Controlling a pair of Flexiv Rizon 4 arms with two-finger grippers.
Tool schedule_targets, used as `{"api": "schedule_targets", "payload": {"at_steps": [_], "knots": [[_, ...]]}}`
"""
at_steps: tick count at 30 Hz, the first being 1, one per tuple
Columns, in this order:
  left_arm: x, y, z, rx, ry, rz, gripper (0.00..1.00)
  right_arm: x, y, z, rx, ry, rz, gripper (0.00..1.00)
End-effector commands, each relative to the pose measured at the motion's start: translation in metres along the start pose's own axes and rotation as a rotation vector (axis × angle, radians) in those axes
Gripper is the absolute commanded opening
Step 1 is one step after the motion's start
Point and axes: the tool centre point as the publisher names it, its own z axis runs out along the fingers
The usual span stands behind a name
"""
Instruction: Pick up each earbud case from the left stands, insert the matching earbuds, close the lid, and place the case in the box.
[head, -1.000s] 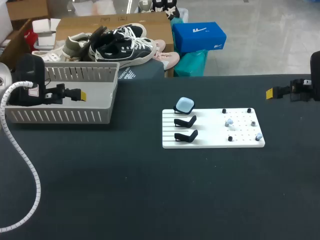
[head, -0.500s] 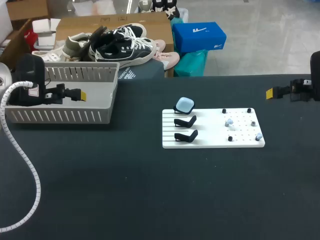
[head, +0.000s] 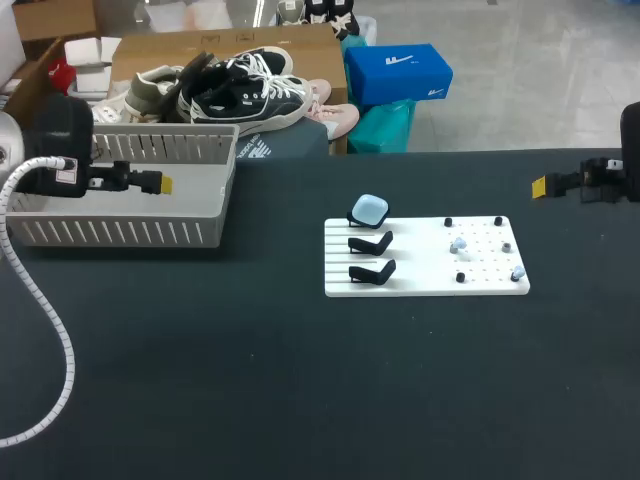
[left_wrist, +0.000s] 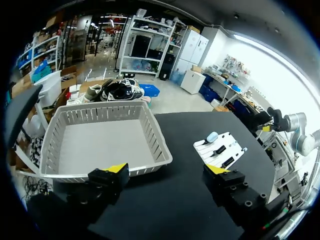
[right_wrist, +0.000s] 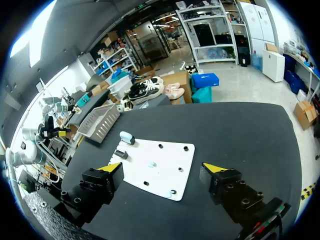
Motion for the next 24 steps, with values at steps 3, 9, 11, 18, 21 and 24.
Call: {"api": "schedule_targets", "payload": {"at_steps": [3,9,11,18,21,24], "knots": [[-0.012,0.014,0.022,0.243,0.009,0.15,1.0,0.0,-0.001,0.001,-0.001,0.0,-0.001,1.0],[-0.029,0.009,0.048,0.322,0.02,0.401,1.0,0.0,-0.001,0.001,-0.001,0.0,-0.001,1.0],[-0.034,0.004,0.053,0.35,0.021,0.482,1.0,0.0,-0.001,0.001,-0.001,0.0,-0.001,1.0],[-0.039,-0.022,0.076,0.48,0.039,0.749,1.0,0.0,-0.001,0.001,-0.001,0.0,-0.001,1.0],[-0.038,-0.03,0.089,0.514,0.05,0.815,1.0,0.0,-0.001,0.001,-0.001,0.0,-0.001,1.0],[-0.036,-0.039,0.107,0.534,0.046,0.886,1.0,0.0,-0.001,0.001,-0.001,0.0,-0.001,1.0]]}}
